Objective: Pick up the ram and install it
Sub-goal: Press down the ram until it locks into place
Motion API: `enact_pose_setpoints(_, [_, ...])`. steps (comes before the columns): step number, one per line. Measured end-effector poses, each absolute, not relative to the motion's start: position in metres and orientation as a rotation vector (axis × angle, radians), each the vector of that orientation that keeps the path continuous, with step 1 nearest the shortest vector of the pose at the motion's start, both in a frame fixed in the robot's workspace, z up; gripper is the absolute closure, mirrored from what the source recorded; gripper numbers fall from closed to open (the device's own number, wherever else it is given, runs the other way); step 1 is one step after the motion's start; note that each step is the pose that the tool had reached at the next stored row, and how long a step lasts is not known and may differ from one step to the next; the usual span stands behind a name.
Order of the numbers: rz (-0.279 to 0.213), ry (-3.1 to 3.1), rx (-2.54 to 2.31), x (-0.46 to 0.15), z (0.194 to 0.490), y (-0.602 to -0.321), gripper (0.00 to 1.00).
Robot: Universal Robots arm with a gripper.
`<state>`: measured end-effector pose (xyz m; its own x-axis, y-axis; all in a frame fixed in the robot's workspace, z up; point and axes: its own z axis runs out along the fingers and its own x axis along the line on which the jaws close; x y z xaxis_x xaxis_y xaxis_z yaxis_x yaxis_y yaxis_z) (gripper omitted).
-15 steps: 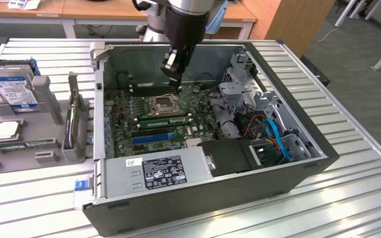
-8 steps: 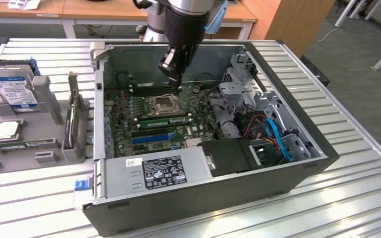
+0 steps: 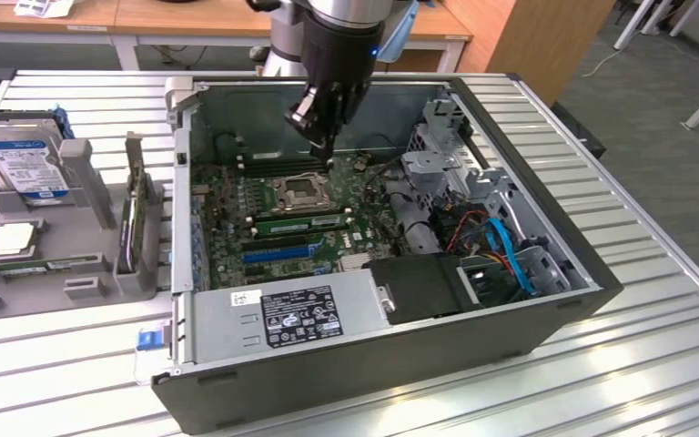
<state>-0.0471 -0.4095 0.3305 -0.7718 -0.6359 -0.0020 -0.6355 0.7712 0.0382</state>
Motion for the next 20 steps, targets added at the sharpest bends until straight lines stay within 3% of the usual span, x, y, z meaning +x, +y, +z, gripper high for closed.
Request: enact_pose_setpoints(20, [-0.06,-3.091,0.535,-0.0471,0.3299,-0.4095,0.9])
